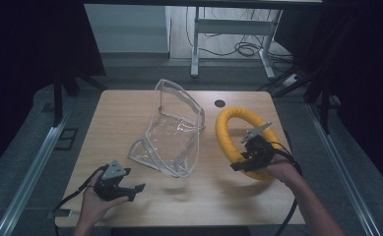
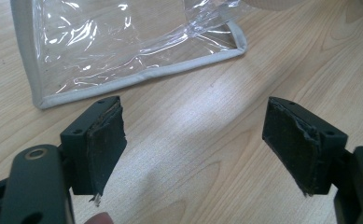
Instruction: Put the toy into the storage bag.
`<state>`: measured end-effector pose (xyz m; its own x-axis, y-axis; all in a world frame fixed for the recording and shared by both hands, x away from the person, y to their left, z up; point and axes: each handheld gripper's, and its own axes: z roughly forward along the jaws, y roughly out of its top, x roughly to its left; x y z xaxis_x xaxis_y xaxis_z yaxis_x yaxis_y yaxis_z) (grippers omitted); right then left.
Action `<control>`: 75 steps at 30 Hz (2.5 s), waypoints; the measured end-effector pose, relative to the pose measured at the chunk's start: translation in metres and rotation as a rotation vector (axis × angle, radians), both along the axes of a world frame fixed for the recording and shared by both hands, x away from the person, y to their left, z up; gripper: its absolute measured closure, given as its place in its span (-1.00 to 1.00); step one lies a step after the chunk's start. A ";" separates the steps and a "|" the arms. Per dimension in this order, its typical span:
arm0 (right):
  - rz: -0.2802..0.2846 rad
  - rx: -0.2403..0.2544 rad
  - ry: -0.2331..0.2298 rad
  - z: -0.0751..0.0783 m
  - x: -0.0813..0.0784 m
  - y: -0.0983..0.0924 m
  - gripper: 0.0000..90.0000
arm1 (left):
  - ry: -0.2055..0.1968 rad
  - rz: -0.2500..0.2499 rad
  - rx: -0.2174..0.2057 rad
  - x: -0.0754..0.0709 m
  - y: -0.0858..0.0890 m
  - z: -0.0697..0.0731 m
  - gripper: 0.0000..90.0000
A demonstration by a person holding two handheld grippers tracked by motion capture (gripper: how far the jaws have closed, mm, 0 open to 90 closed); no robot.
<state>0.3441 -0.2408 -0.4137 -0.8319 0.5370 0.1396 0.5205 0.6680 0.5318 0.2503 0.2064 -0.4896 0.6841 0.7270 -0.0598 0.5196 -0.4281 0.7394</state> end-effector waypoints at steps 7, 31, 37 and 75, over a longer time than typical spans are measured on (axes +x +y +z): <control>-0.009 0.058 -0.044 0.014 -0.002 -0.006 0.14 | 0.002 0.000 0.001 0.000 0.000 0.000 -0.53; -0.012 0.253 -0.150 0.046 -0.003 0.007 0.14 | 0.001 -0.005 0.005 0.000 -0.001 -0.001 -0.53; -0.009 0.303 -0.168 0.053 -0.004 0.010 0.14 | 0.002 -0.004 0.005 0.000 -0.001 -0.001 -0.53; -0.018 0.592 -0.216 0.066 -0.003 0.025 0.14 | 0.008 -0.008 0.007 0.001 -0.003 -0.003 -0.53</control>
<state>0.3410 -0.2158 -0.3475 -0.8661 0.4342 0.2478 0.3688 0.2201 0.9031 0.2513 0.2036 -0.4927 0.6895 0.7218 -0.0597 0.5217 -0.4377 0.7323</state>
